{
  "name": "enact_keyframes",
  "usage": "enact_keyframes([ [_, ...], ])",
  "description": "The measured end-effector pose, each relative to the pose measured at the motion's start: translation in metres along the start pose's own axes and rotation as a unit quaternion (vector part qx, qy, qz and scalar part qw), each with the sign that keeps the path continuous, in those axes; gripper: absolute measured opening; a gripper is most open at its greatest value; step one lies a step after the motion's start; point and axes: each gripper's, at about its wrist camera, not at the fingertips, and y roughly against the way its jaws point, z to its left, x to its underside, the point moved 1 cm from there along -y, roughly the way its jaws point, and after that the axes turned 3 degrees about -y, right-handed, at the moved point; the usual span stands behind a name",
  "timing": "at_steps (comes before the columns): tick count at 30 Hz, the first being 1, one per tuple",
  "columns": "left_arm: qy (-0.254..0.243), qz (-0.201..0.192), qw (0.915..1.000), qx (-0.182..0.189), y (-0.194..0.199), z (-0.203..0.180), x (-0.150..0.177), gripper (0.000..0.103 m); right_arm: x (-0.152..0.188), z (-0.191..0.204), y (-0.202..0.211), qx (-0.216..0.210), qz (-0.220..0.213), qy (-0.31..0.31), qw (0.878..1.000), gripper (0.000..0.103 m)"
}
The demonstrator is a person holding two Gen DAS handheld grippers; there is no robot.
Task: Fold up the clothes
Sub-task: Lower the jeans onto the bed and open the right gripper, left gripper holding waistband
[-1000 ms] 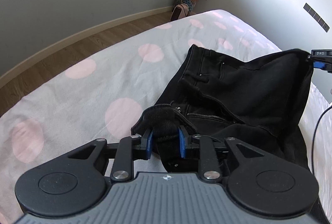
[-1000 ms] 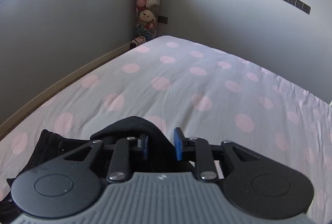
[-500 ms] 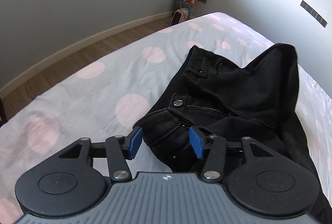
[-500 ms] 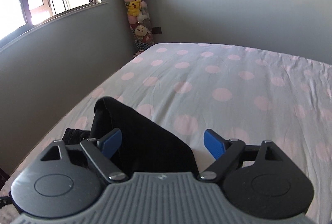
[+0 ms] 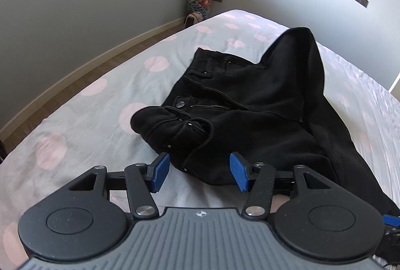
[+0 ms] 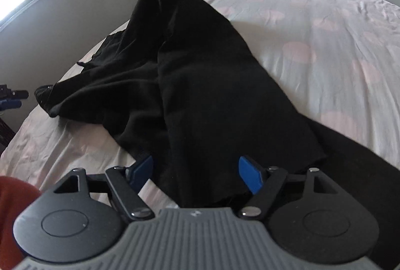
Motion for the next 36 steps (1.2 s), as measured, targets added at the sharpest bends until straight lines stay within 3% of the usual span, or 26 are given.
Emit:
enact_keyframes([
  [3, -0.003, 0.000, 1.0000, 0.008, 0.005, -0.007, 0.004, 0.064, 0.011, 0.012, -0.015, 0.017, 0.005, 0.025, 1.000, 0.072],
  [8, -0.011, 0.001, 0.9999, 0.010, 0.009, -0.013, 0.004, 0.065, 0.023, 0.019, -0.032, 0.057, 0.012, 0.070, 0.996, 0.044],
  [10, -0.017, 0.001, 0.9998, 0.007, 0.008, -0.014, 0.003, 0.065, 0.022, 0.017, -0.027, 0.064, -0.001, 0.085, 0.994, 0.008],
  [15, -0.041, -0.003, 0.9992, -0.002, 0.004, -0.016, -0.002, 0.065, -0.005, -0.006, 0.018, 0.069, -0.067, 0.090, 0.991, 0.006],
  [21, -0.074, -0.001, 0.9970, -0.023, -0.017, -0.018, -0.015, 0.065, -0.089, -0.059, 0.097, 0.105, -0.143, 0.055, 0.983, 0.006],
  [29, -0.111, -0.010, 0.9928, -0.044, -0.051, -0.021, -0.064, 0.065, -0.192, -0.157, 0.157, 0.211, -0.192, 0.009, 0.958, 0.006],
  [34, -0.120, -0.007, 0.9909, -0.060, -0.084, -0.025, -0.091, 0.065, -0.226, -0.231, 0.174, 0.299, -0.206, -0.033, 0.931, 0.006],
  [36, -0.125, -0.004, 0.9899, -0.066, -0.099, -0.028, -0.097, 0.065, -0.234, -0.264, 0.166, 0.323, -0.193, -0.041, 0.925, 0.006],
])
